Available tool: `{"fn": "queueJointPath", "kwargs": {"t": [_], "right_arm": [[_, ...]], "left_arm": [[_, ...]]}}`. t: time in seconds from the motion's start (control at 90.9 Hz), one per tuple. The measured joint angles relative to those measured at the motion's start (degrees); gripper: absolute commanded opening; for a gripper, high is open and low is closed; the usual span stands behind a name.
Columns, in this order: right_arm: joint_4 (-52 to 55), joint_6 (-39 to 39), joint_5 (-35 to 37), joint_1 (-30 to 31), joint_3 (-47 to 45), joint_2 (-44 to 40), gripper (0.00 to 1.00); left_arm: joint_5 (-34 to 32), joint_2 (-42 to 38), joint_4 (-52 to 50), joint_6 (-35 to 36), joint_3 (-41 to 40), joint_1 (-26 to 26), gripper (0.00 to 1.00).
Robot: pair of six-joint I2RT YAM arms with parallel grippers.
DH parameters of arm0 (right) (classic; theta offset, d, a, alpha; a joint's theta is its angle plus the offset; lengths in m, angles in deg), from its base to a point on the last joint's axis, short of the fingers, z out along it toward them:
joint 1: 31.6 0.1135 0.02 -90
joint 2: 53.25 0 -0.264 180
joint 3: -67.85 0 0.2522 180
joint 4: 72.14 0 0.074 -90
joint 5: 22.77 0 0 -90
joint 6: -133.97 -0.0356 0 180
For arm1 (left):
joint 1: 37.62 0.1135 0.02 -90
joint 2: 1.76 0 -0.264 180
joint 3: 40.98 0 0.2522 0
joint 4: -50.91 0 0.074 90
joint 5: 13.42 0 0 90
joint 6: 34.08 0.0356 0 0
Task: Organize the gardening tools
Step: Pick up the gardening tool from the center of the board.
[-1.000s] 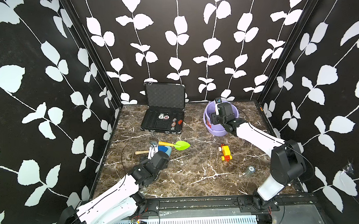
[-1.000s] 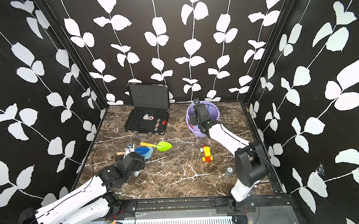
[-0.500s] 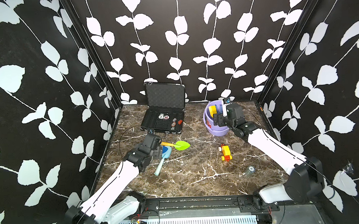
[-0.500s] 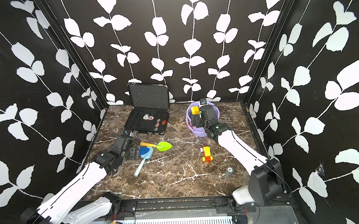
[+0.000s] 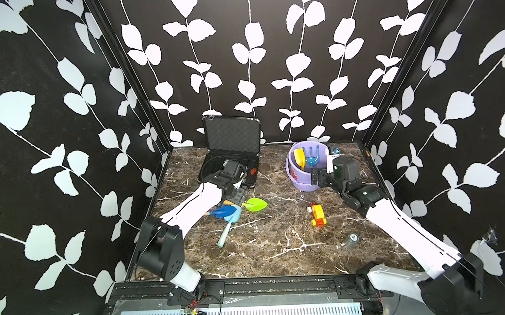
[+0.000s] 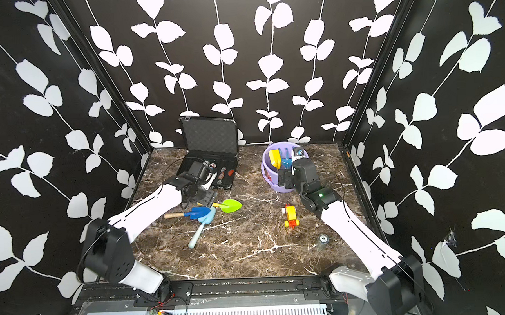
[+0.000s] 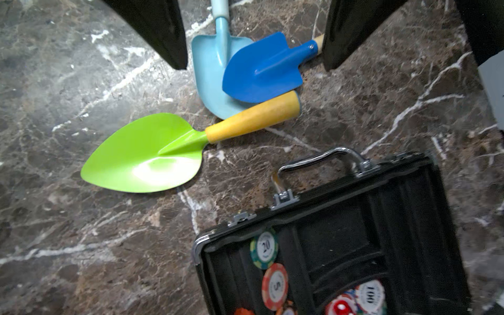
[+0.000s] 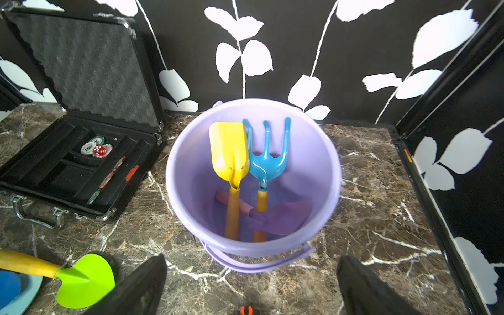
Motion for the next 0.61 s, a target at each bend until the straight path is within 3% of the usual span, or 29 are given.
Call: {"fn": "queueJointPath", "kwargs": {"t": [0.33,0.605], "right_arm": [[0.2,-1.2,0.7,0.0,-2.5,-4.7,0.99],[0.2,-1.7,0.7,0.0,-3.1,-5.1,0.99]], "left_arm": [[5.4,14.4,-6.3,8.1,9.8,0.0,0.68],[6.4,20.4,-9.6,11.6,13.6,0.0,0.65]]}}
